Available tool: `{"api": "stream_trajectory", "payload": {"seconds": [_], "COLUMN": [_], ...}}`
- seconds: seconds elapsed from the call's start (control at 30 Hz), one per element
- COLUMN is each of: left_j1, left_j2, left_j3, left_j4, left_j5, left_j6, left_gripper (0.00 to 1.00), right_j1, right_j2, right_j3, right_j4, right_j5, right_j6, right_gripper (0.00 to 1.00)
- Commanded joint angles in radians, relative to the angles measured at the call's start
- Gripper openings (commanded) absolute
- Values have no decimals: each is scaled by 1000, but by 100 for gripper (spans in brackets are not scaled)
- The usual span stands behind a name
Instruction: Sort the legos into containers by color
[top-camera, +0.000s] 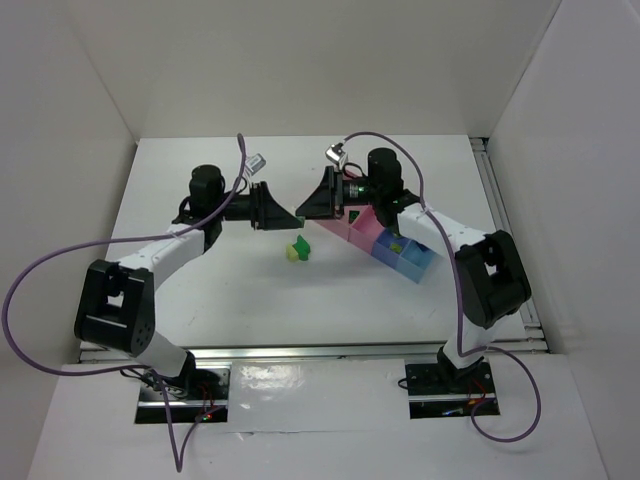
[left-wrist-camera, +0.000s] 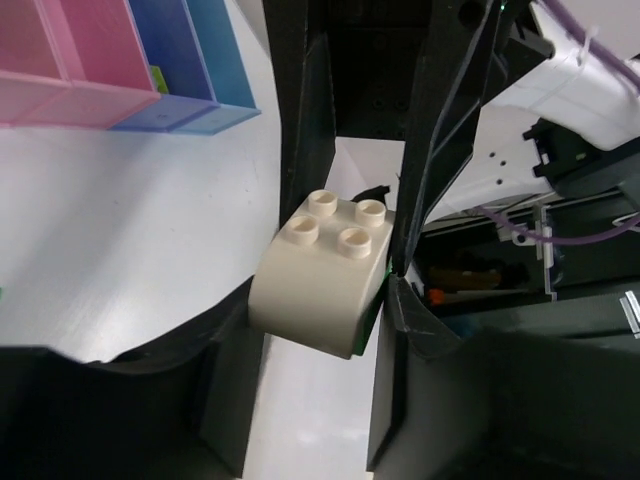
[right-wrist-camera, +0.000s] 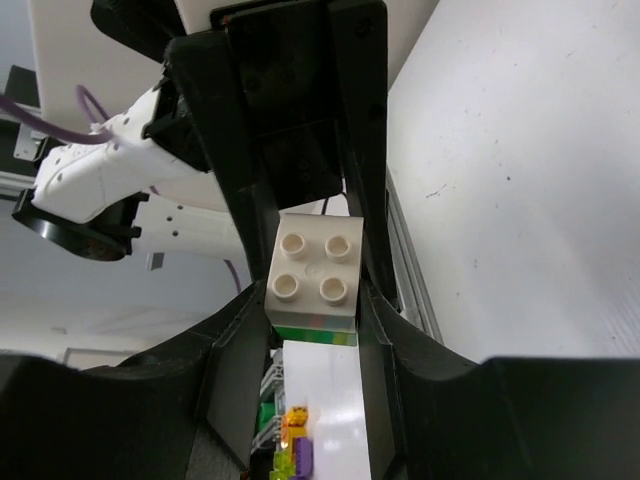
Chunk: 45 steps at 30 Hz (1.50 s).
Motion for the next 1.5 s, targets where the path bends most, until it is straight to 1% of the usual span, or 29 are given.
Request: {"api": "stream_trajectory", "payload": {"seconds": [0.0, 0.03, 0.07, 0.13, 0.23, 0.27, 0.3, 0.33, 0.37, 0.4, 0.5, 0.6, 0.63, 0.73, 0.8, 0.83, 0.9, 0.93, 0.97, 1.03, 1.07, 1.13, 1.17, 1.2, 1.23, 1.33, 1.37, 1.43, 1.47], "left_j1": [-3, -3, -3, -3, -3, -3, -3, -3, -3, -3, -3, -3, -3, -3, -3, -3, -15, -16, -29, -39, -39, -39, -49, -49, -60, -72, -86, -113, -123], "left_j2": [-13, -13, -13, -13, -13, -13, -13, -13, -13, -13, 10, 34, 34, 44, 54, 63, 91, 135, 160, 210, 256, 289, 304, 341, 361, 439, 461, 505, 549], "left_j3": [3, 3, 3, 12, 12, 21, 21, 32, 46, 46, 66, 90, 99, 129, 129, 129, 152, 202, 234, 316, 342, 414, 440, 469, 516, 587, 650, 719, 789], "left_j4": [175, 184, 184, 147, 84, 64, 17, -17, -54, -106, -106, -132, -147, -197, -206, -177, -158, -186, -259, -290, -310, -359, -379, -403, -425, -453, -509, -558, -584], "left_j5": [31, 31, 31, 31, 31, 31, 31, 31, 21, 8, 8, 8, 8, -1, -1, -18, -48, -64, -106, -118, -128, -163, -217, -238, -249, -332, -363, -452, -475], "left_j6": [-81, -81, -81, -63, -20, -8, 24, 44, 70, 106, 106, 106, 127, 158, 158, 123, 108, 126, 170, 183, 195, 206, 206, 206, 206, 174, 174, 183, 183], "left_gripper": [43, 40, 38, 34, 21, 17, 6, 0, 0, 0, 0, 0, 0, 0, 0, 0, 0, 0, 0, 0, 0, 0, 0, 0, 0, 0, 0, 0, 0], "right_j1": [-5, -5, -5, -5, -14, -25, -55, -74, -94, -132, -174, -185, -185, -218, -241, -250, -251, -251, -251, -251, -241, -241, -241, -241, -241, -241, -241, -241, -241], "right_j2": [-17, -16, -16, -16, -26, -42, -56, -73, -117, -139, -194, -231, -242, -274, -286, -286, -276, -248, -231, -204, -195, -194, -194, -194, -194, -194, -194, -194, -194], "right_j3": [-10, -10, -10, -10, -20, -36, -48, -65, -83, -129, -155, -94, -85, -85, -112, -146, -157, -157, -157, -157, -131, -116, -96, -96, -82, -68, -68, -59, -59], "right_j4": [66, 66, 66, 66, 57, 40, 17, 17, 8, 36, 18, -150, -245, -315, -292, -246, -217, -217, -207, -224, -274, -339, -376, -438, -462, -529, -540, -563, -581], "right_j5": [-24, -15, -15, -15, 27, 74, 103, 135, 168, 221, 275, 390, 469, 554, 555, 542, 533, 547, 547, 556, 599, 662, 724, 748, 763, 827, 838, 873, 887], "right_j6": [14, 14, 14, 14, 14, 5, 5, 5, 14, 39, 33, -68, -128, -160, -135, -96, -87, -87, -87, -108, -142, -182, -218, -235, -254, -289, -303, -314, -325], "right_gripper": [22, 22, 22, 22, 22, 22, 20, 20, 20, 19, 19, 19, 19, 19, 19, 19, 19, 19, 19, 19, 19, 19, 19, 19, 19, 19, 19, 19, 19]}}
